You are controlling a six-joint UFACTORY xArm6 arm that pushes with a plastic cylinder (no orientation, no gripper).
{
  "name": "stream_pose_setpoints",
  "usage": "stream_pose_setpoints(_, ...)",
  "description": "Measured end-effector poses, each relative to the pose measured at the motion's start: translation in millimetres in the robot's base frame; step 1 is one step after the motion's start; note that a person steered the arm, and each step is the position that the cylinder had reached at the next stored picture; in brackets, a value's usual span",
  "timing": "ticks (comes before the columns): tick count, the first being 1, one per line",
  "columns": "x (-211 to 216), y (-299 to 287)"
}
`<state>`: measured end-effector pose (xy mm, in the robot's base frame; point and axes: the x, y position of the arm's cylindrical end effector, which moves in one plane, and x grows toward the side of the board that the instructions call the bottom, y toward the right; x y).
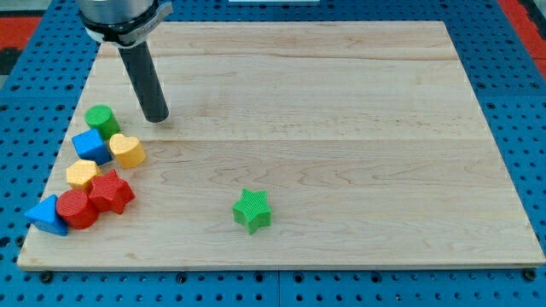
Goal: Point your arm at the center
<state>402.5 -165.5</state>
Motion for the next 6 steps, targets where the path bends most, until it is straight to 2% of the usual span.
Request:
stream_pose_setpoints(3, -1, 0)
stream_pose_setpoints(4, -16, 23)
stream_pose_setpoints(5, -23, 120)
stream_pose_setpoints(6, -4, 230)
